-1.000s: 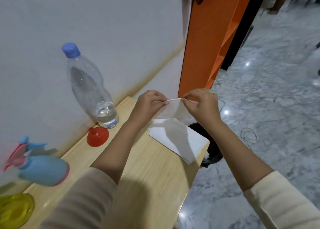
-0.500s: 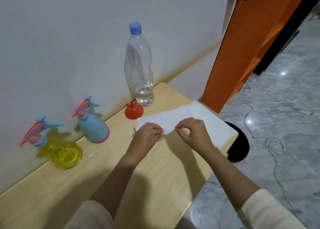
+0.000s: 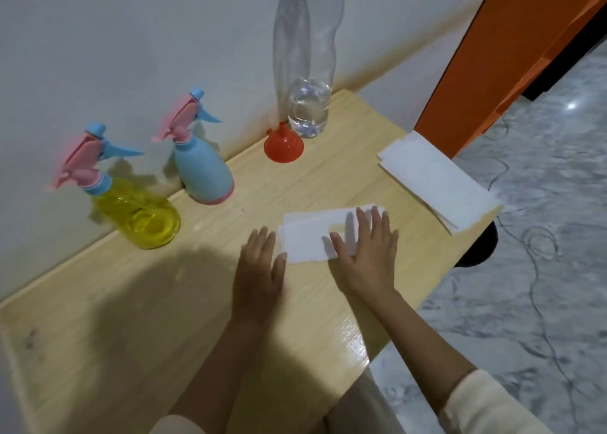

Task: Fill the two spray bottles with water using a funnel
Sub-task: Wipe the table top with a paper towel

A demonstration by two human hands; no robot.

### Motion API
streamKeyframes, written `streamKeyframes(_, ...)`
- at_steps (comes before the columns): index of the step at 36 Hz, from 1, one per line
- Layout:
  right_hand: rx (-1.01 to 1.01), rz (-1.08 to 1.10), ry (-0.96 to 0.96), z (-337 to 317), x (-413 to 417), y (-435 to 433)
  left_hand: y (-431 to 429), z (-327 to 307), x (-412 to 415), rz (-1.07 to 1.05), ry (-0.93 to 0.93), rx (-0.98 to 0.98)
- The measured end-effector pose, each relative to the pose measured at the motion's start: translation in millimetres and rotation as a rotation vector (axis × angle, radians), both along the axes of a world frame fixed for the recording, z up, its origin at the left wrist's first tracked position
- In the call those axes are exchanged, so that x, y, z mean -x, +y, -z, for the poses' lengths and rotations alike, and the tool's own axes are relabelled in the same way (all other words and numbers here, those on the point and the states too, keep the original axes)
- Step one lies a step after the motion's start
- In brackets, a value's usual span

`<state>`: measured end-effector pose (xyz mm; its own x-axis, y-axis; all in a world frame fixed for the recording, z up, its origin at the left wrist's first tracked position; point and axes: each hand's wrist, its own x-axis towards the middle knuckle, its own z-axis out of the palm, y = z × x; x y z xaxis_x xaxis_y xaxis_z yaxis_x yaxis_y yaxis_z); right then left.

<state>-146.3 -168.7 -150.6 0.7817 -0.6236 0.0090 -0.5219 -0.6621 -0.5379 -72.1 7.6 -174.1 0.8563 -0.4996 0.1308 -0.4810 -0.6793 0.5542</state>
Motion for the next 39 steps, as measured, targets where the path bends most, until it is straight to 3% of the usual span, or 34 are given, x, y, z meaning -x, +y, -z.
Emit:
streamKeyframes(5,-0.013,0.1,0.18,12.1,-28.7,24.3,21.1,11.8,-3.5,-0.107,-0.019,-0.177)
streamKeyframes(12,0.13,-0.232,0.2,20.1,-82.0,11.8,10.5,8.7,-14.0,-0.202,-0.029,-0.279)
streamKeyframes(16,0.129,-0.201,0.178,15.8,-78.6,16.1,10.9,10.5,-11.8,-0.209,-0.034,-0.321)
streamKeyframes(20,0.166,-0.138,0.255,21.0,-78.0,28.2,11.1,10.0,-13.3,-0.223,-0.009,-0.322)
streamKeyframes(31,0.255,-0.424,0.195,25.8,-126.9,21.2,9.7,6.8,-12.4,-0.237,0.023,-0.293)
streamKeyframes(39,0.282,-0.641,0.183,23.4,-148.6,15.9,5.2,4.0,-12.7,-0.382,0.072,-0.317)
